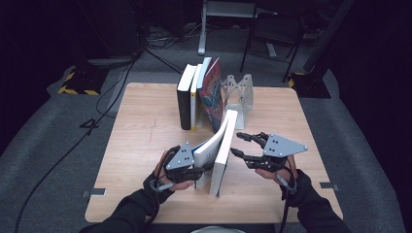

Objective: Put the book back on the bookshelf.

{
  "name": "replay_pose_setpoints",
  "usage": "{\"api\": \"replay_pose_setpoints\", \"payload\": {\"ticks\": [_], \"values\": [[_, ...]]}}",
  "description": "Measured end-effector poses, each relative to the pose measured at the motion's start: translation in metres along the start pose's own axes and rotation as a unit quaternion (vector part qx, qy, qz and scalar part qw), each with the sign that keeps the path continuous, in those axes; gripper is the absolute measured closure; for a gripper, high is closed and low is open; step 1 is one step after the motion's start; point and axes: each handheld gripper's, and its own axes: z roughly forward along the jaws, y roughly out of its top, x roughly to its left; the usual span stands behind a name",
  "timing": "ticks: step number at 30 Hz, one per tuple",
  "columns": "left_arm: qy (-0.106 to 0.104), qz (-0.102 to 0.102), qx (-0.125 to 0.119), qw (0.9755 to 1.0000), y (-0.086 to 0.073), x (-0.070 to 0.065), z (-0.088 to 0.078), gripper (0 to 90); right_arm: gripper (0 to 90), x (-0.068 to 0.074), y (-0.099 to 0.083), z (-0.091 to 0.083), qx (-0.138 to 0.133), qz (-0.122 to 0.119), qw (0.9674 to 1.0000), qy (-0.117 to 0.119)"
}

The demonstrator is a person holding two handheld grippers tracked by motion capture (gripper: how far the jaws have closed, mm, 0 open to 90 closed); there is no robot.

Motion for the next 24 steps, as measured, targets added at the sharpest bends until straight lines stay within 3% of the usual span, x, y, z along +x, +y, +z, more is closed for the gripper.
{"api": "replay_pose_setpoints", "payload": {"ticks": [4, 5, 9, 12, 14, 16, 18, 21, 22, 24], "values": [[0.003, 0.012, 0.032, 0.9994, -0.009, -0.007, -0.002, 56.4, 45.9, 0.002, -0.005, 0.001, 0.008, 0.000, 0.9999, 0.006], [0.005, 0.019, 0.049, 0.9986, -0.012, -0.012, -0.002, 53.6, 45.0, 0.005, -0.009, 0.002, 0.015, 0.003, 0.9998, 0.015], [0.003, 0.025, 0.066, 0.9975, -0.018, -0.019, -0.001, 50.3, 44.2, 0.009, -0.015, 0.005, 0.027, -0.003, 0.9994, 0.021], [-0.004, 0.012, 0.077, 0.9970, -0.023, -0.024, 0.001, 47.5, 43.2, 0.012, -0.019, 0.008, 0.033, -0.006, 0.9991, 0.025], [0.001, 0.021, 0.091, 0.9956, -0.027, -0.029, 0.002, 44.9, 42.4, 0.013, -0.022, 0.008, 0.033, 0.004, 0.9990, 0.030], [-0.007, 0.021, 0.103, 0.9945, -0.029, -0.032, 0.004, 40.3, 41.5, 0.015, -0.026, 0.011, 0.041, -0.001, 0.9987, 0.030], [-0.014, 0.011, 0.105, 0.9943, -0.032, -0.039, 0.006, 37.2, 41.3, 0.016, -0.029, 0.013, 0.043, 0.005, 0.9985, 0.032], [-0.005, 0.016, 0.108, 0.9940, -0.032, -0.047, 0.012, 27.1, 39.3, 0.022, -0.034, 0.020, 0.052, 0.002, 0.9978, 0.040], [-0.001, -0.001, 0.100, 0.9950, -0.032, -0.051, 0.016, 24.9, 38.6, 0.023, -0.036, 0.021, 0.052, 0.004, 0.9978, 0.041], [0.009, -0.010, 0.096, 0.9952, -0.032, -0.052, 0.019, 23.0, 37.9, 0.023, -0.038, 0.022, 0.051, 0.005, 0.9979, 0.040]]}}
